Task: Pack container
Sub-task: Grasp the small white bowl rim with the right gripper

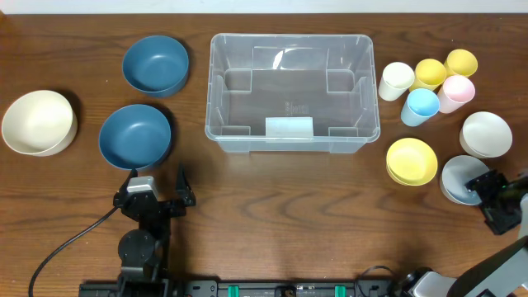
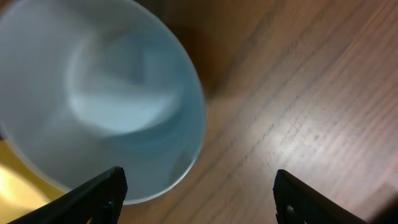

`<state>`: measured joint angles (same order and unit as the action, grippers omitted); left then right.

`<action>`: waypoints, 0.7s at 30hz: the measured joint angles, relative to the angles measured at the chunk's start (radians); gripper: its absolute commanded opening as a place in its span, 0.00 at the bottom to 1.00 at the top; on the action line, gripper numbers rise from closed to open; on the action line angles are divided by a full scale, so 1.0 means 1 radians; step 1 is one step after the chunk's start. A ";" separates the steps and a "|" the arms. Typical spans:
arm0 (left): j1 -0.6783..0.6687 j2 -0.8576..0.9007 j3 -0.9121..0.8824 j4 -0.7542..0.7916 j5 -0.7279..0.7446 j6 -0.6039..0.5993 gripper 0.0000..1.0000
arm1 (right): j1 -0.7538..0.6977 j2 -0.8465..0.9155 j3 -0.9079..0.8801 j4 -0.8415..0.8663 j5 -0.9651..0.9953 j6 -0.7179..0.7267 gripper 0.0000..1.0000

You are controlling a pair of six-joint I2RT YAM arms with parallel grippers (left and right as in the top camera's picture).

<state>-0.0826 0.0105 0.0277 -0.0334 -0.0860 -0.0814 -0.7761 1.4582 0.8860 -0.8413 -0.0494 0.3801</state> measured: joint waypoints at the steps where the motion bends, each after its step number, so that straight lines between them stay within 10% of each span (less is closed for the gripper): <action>1: 0.000 0.000 0.000 0.000 0.000 0.000 0.98 | 0.000 0.000 -0.018 0.020 0.004 0.005 0.76; 15: 0.000 0.000 0.000 0.000 0.000 0.000 0.98 | 0.000 0.000 -0.147 0.225 0.043 0.040 0.49; 21: 0.000 0.000 0.000 0.000 0.000 0.000 0.98 | 0.000 0.000 -0.183 0.292 0.057 0.050 0.19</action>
<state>-0.0826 0.0105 0.0277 -0.0330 -0.0864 -0.0814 -0.7761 1.4586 0.7025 -0.5495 0.0078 0.4305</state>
